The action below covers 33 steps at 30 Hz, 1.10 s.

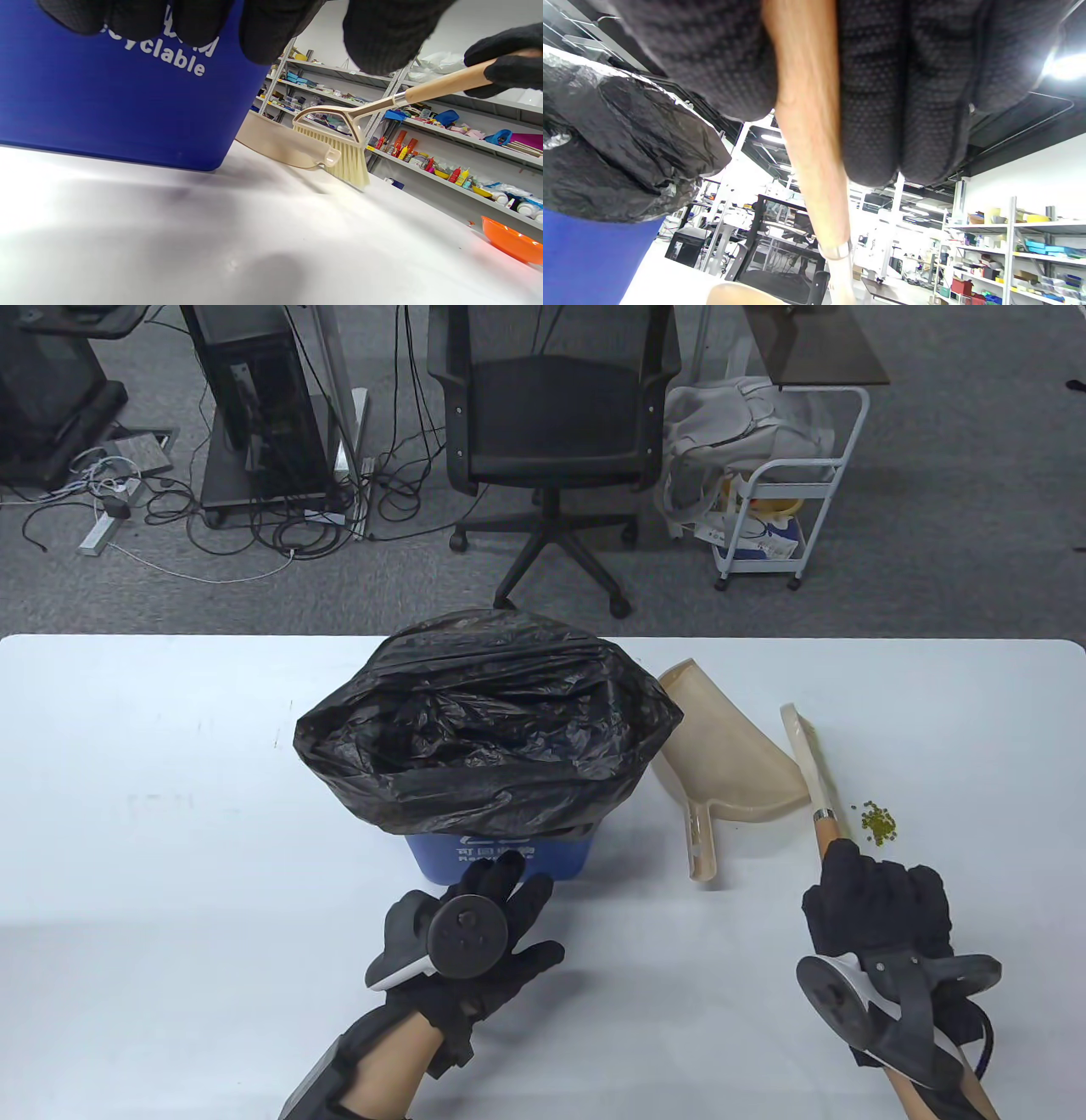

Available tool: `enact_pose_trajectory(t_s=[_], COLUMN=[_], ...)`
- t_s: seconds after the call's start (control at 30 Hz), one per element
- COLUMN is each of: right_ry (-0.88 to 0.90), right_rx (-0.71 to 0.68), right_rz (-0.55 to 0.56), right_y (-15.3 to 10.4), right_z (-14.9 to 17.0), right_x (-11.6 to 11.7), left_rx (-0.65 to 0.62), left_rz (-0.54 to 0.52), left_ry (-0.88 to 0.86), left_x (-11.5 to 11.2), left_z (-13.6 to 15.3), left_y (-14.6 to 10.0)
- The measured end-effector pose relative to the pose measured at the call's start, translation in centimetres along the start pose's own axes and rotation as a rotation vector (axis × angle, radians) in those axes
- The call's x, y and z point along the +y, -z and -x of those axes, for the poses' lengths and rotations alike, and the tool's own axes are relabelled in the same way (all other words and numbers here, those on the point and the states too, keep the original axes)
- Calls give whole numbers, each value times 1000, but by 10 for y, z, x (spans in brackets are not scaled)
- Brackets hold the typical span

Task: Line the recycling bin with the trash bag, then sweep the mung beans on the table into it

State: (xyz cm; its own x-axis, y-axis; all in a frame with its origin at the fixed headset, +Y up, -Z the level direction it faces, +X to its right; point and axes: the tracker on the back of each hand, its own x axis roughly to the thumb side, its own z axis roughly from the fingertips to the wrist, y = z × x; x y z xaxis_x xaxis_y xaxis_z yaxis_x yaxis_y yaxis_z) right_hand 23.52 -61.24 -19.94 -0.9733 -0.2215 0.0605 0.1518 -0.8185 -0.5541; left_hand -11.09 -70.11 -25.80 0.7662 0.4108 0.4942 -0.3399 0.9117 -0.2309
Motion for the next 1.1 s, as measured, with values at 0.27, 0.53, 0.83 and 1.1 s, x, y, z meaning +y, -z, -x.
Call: enact_pose_trajectory(t_s=[0.27, 0.53, 0.83, 1.1], right_ry=[-58, -126, -191, -159], right_rx=[25, 31, 83, 187], right_rz=[15, 41, 78, -49], right_y=[-5, -4, 7, 0], right_z=[1, 6, 23, 31], right_x=[19, 38, 32, 51], left_rx=[9, 16, 18, 17], left_rz=[12, 18, 20, 18], left_ry=[-9, -14, -16, -15], left_x=[-1, -1, 0, 0], left_z=[1, 1, 2, 2], left_y=[0, 0, 0, 0])
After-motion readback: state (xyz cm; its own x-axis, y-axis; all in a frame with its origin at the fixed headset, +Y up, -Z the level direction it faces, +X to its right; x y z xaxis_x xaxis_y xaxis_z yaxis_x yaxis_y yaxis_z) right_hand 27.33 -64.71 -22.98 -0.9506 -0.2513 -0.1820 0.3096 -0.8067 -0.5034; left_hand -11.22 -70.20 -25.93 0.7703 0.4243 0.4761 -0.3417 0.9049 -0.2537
